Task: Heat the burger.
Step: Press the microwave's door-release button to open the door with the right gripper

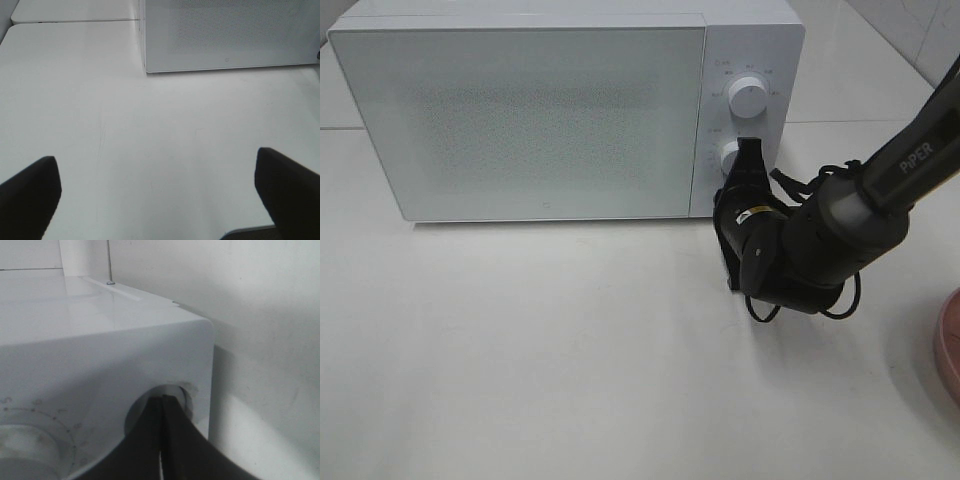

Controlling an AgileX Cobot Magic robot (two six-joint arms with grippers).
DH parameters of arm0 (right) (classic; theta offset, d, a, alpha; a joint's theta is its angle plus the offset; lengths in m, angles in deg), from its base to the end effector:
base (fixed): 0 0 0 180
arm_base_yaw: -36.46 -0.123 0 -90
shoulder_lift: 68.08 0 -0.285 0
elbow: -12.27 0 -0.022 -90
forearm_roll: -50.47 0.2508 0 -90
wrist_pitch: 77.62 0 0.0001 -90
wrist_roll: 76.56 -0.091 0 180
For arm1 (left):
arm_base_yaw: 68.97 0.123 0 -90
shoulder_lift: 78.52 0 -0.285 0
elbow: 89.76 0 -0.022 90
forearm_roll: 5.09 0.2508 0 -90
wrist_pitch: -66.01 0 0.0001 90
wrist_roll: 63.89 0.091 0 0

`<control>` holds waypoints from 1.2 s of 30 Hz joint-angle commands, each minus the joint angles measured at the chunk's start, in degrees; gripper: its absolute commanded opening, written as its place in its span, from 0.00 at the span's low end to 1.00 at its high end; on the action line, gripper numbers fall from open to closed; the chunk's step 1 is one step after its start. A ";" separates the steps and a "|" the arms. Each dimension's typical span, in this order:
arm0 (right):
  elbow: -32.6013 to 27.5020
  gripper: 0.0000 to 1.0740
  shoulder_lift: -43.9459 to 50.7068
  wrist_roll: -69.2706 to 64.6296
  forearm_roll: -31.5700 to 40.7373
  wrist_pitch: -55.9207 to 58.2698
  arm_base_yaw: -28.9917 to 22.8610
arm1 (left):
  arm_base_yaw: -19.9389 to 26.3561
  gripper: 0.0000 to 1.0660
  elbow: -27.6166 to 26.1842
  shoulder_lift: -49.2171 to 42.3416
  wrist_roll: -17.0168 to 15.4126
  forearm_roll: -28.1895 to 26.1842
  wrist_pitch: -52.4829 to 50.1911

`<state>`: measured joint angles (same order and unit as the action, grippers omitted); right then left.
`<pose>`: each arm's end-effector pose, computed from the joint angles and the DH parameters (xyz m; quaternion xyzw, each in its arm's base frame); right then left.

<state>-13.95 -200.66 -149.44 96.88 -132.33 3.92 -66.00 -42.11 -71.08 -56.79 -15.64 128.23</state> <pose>0.3415 0.1541 0.0764 0.6040 0.5502 0.3809 0.4328 -0.0087 -0.0152 0.2808 0.0364 0.8497 -0.0459 0.5240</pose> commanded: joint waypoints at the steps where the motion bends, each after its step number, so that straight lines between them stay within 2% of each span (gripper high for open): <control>1: 4.87 0.00 -1.26 1.55 -1.89 -5.67 0.52 | 0.00 0.92 0.00 -0.80 -0.23 -0.52 -0.69; 9: 8.25 0.00 -2.92 1.60 -2.06 -6.02 1.15 | 0.00 0.92 0.00 -0.80 -0.23 -0.52 -0.69; 24: 8.71 0.00 -2.81 2.01 -2.06 -4.01 1.20 | 0.00 0.92 0.00 -0.80 -0.23 -0.52 -0.69; 30: 6.53 0.00 -0.86 1.78 -2.12 -3.67 1.09 | 0.00 0.92 0.00 -0.80 -0.23 -0.52 -0.69; 36: 4.47 0.00 0.74 1.20 -2.35 2.35 1.03 | 0.00 0.92 0.00 -0.80 -0.23 -0.52 -0.69</control>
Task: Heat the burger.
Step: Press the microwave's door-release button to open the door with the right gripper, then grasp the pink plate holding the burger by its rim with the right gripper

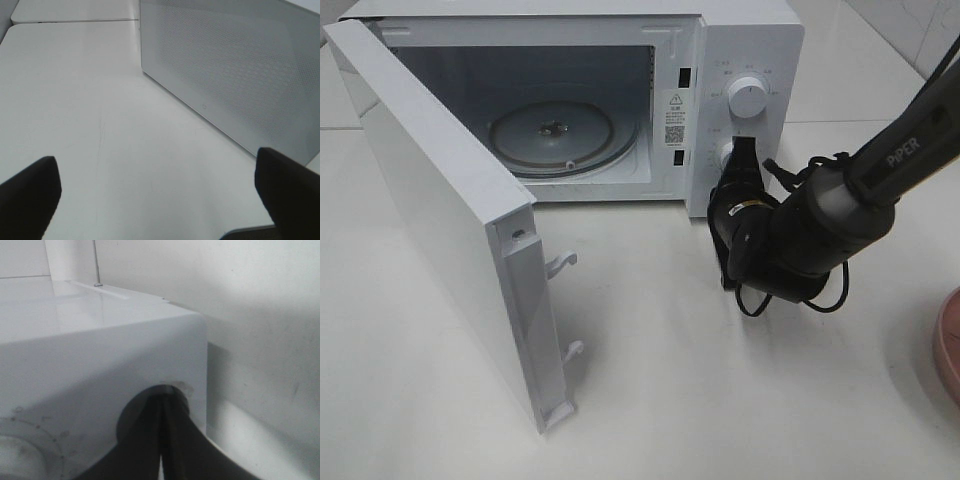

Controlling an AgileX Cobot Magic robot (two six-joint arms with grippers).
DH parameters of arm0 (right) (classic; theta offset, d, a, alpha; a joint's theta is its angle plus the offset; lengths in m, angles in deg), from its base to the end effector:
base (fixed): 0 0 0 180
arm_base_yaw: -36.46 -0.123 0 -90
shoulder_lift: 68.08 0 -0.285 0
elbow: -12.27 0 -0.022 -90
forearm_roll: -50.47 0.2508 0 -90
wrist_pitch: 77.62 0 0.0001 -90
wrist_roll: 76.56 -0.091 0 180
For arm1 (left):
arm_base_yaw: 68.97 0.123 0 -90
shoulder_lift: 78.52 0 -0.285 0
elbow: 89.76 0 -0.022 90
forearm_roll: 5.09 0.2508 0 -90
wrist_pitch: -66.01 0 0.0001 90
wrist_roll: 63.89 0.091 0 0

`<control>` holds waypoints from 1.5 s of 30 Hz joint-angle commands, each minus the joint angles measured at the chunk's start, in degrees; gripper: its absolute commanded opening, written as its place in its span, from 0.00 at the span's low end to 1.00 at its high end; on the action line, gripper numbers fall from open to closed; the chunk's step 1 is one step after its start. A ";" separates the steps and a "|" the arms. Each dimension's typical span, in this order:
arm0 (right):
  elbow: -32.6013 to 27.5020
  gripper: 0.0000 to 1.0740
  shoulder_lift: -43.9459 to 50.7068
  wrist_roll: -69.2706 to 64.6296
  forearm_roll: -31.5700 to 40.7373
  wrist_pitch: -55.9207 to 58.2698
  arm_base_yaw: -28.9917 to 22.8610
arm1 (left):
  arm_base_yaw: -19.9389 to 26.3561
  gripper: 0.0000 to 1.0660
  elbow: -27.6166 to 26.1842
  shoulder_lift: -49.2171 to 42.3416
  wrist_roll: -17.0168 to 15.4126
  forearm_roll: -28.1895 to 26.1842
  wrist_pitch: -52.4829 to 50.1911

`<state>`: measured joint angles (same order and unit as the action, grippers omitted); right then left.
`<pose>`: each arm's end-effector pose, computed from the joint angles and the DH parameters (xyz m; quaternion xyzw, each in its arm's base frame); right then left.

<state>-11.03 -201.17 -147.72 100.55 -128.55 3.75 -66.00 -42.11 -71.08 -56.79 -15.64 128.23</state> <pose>0.3488 0.1597 0.0757 0.6258 0.5454 0.3703 0.4170 -0.0087 -0.0152 0.2808 0.0364 0.8497 -0.0459 0.5240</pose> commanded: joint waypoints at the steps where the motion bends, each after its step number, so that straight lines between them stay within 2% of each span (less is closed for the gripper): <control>1: 0.40 0.00 1.89 -0.52 -5.96 -0.29 1.20 | 0.00 0.92 0.00 -0.80 -0.23 -0.52 -0.69; 19: -9.51 0.00 10.20 -0.34 -9.11 5.39 1.15 | 0.00 0.92 0.00 -0.80 -0.23 -0.52 -0.69; 30: -16.16 0.01 18.56 -0.06 -17.88 12.55 1.15 | 0.00 0.92 0.00 -0.80 -0.23 -0.52 -0.69; 36: -17.59 0.03 23.38 9.17 -18.96 21.83 1.32 | 0.00 0.92 0.00 -0.80 -0.23 -0.52 -0.69; 44: -17.53 0.03 28.82 28.48 -17.36 30.08 1.32 | 0.00 0.92 0.00 -0.80 -0.23 -0.52 -0.69; 45: -17.53 0.04 29.74 34.49 -17.36 31.97 1.32 | 0.00 0.92 0.00 -0.80 -0.23 -0.52 -0.69</control>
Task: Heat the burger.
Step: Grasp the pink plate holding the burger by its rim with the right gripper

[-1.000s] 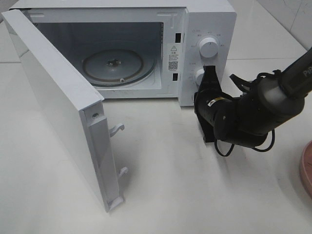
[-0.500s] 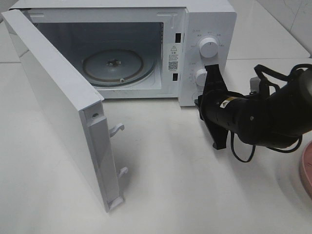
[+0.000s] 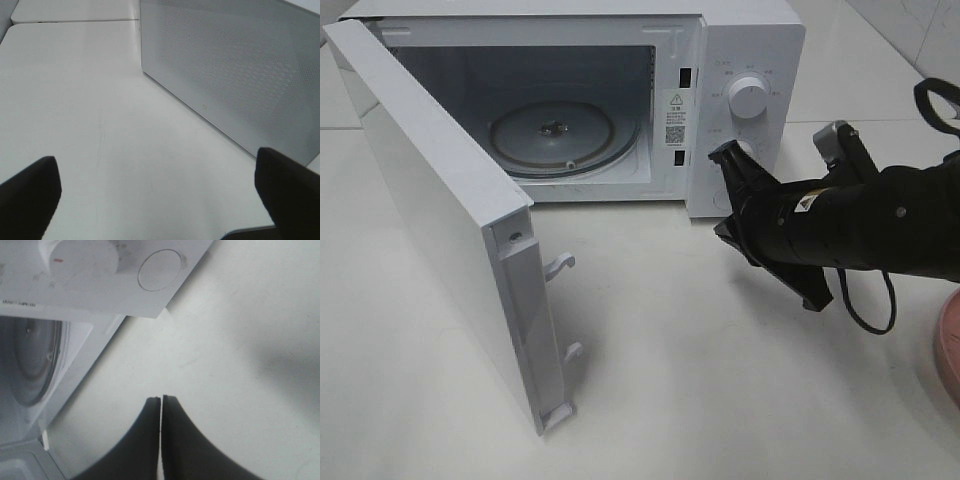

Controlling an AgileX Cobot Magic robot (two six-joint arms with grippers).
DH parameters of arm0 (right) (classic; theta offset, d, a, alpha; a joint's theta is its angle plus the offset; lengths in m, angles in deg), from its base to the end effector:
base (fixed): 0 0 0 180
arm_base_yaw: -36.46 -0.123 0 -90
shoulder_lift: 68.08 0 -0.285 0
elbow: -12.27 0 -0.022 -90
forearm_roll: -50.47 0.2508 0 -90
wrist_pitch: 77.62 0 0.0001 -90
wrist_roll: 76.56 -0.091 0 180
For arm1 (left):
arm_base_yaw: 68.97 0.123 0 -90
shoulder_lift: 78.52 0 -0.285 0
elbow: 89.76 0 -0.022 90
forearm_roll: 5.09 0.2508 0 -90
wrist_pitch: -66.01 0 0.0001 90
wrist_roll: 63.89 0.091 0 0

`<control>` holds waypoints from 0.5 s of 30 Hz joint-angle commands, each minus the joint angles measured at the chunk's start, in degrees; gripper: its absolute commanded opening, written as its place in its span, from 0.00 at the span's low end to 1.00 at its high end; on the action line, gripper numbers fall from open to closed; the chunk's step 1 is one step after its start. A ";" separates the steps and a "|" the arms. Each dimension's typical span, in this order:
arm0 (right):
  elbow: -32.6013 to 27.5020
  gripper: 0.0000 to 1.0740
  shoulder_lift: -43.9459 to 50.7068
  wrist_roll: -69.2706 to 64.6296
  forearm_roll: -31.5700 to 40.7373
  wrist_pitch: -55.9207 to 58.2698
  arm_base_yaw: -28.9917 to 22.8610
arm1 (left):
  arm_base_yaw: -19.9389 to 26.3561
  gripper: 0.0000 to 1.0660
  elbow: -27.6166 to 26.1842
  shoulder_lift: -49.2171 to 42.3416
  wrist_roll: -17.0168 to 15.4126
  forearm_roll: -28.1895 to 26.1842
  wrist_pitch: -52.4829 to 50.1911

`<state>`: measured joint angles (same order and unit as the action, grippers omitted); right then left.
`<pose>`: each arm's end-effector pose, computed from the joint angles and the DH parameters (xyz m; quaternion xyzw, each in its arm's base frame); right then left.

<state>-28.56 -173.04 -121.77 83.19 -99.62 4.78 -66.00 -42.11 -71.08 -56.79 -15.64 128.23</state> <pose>0.2683 0.1440 0.1496 0.3778 0.8075 0.3045 0.3354 -0.0087 -0.0152 0.2808 0.0364 0.8497 -0.0459 0.5240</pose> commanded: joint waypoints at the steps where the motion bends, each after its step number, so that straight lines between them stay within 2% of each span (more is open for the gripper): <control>1: 0.00 0.04 1.60 8.54 0.00 3.04 0.29 | 0.00 0.92 0.00 -0.80 -0.23 -0.52 -0.69; 2: 0.00 0.04 2.35 15.41 -0.06 5.50 0.29 | 0.00 0.92 0.00 -0.80 -0.23 -0.52 -0.69; 4: 0.00 0.04 2.81 17.93 -0.06 6.59 0.29 | 0.00 0.92 0.00 -0.80 -0.23 -0.52 -0.69; 5: 0.00 0.04 3.61 23.32 -0.06 9.91 0.46 | 0.00 0.92 0.00 -0.80 -0.23 -0.52 -0.69; 7: 0.00 0.05 4.01 24.87 -0.06 11.29 0.97 | 0.00 0.92 0.00 -0.80 -0.23 -0.52 -0.69; 9: 0.00 0.05 5.67 31.17 -0.34 18.85 3.72 | 0.00 0.92 0.00 -0.80 -0.23 -0.52 -0.69; 12: 0.00 0.05 7.10 36.44 -0.74 23.55 5.96 | 0.00 0.92 0.00 -0.80 -0.23 -0.52 -0.69; 15: 0.00 0.06 7.62 38.39 -1.20 25.32 6.65 | 0.00 0.92 0.00 -0.80 -0.23 -0.52 -0.69</control>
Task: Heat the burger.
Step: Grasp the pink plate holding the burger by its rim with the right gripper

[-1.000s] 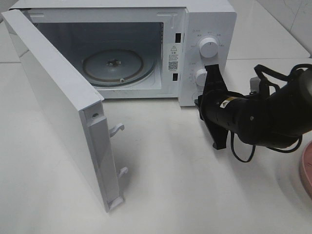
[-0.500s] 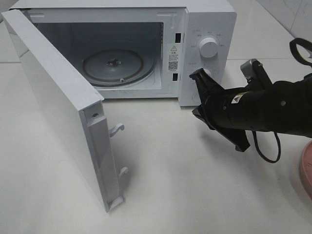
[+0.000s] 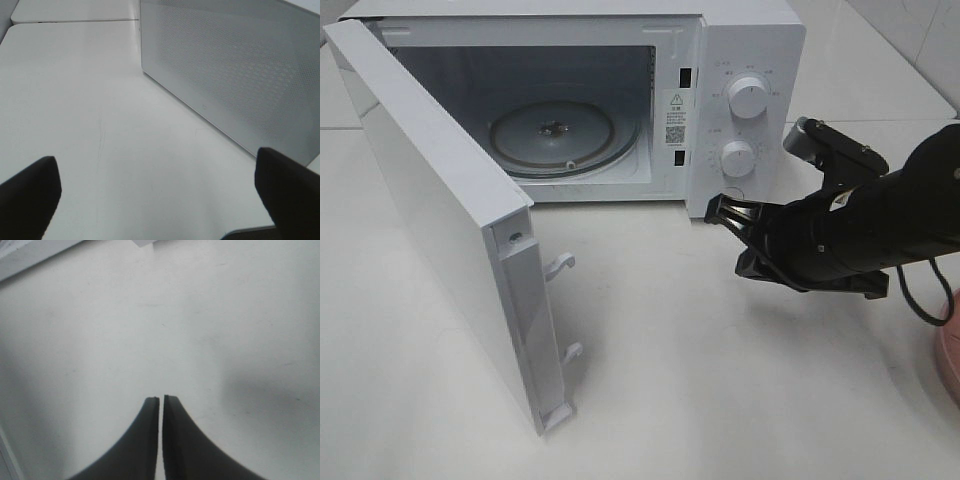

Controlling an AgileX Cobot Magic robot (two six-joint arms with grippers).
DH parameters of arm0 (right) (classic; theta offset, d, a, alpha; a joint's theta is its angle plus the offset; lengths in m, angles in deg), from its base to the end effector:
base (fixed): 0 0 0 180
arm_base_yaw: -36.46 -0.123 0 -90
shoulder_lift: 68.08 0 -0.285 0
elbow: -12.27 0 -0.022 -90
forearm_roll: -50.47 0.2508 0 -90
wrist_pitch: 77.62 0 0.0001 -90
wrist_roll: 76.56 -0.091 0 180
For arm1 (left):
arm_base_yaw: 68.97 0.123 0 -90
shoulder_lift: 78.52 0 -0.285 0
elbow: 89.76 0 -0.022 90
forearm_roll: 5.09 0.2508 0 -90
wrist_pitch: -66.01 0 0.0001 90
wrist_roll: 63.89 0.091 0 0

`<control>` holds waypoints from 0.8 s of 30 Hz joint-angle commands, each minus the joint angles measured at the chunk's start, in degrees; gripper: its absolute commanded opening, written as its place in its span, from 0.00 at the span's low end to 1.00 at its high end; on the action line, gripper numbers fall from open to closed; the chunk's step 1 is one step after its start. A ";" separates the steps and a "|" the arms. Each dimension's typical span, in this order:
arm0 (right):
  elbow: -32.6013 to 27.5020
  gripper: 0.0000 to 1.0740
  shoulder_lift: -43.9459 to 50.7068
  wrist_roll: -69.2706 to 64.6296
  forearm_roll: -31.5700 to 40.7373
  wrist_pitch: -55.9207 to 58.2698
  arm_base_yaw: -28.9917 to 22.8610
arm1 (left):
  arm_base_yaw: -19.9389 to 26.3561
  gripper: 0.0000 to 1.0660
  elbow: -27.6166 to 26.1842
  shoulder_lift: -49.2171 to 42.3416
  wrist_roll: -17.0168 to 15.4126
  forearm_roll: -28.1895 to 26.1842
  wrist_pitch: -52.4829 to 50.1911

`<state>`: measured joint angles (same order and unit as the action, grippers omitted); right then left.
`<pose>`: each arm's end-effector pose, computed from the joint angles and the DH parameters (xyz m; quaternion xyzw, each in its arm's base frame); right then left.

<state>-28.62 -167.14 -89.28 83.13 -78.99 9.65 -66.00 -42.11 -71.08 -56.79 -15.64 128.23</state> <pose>0.2531 0.1266 0.1581 0.1532 0.9234 0.2024 0.2879 -0.0087 -0.0152 0.2808 0.0364 0.8497 -0.0459 0.5240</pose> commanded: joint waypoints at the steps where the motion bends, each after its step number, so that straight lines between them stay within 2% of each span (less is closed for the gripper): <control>1: 0.06 0.06 2.64 9.00 -3.32 8.48 2.98 | 0.00 0.92 0.00 -0.80 -0.23 -0.52 -0.69; 3: 0.06 0.06 3.09 10.49 -4.30 9.97 3.61 | 0.00 0.92 0.00 -0.80 -0.23 -0.52 -0.69; 5: 0.06 0.07 5.04 13.75 -9.40 15.81 4.13 | 0.00 0.92 0.00 -0.80 -0.23 -0.52 -0.69; 6: 0.06 0.07 5.04 13.75 -9.40 15.81 4.13 | 0.00 0.92 0.00 -0.80 -0.23 -0.52 -0.69; 8: 0.06 0.08 7.68 14.55 -17.59 24.24 4.13 | 0.00 0.92 0.00 -0.80 -0.23 -0.52 -0.69; 11: 0.06 0.09 8.31 14.55 -19.31 25.73 4.13 | 0.00 0.92 0.00 -0.80 -0.23 -0.52 -0.69; 13: 0.06 0.09 10.83 14.67 -22.86 30.83 4.18 | 0.00 0.92 0.00 -0.80 -0.23 -0.52 -0.69; 22: 0.06 0.14 13.92 15.18 -24.69 35.92 9.63 | 0.00 0.92 0.00 -0.80 -0.23 -0.52 -0.69; 24: 0.06 0.18 15.24 15.18 -27.04 39.02 13.24 | 0.00 0.92 0.00 -0.80 -0.23 -0.52 -0.69</control>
<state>-28.62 -153.05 -74.67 58.04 -42.55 20.70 -66.00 -42.11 -71.08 -56.79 -15.64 128.23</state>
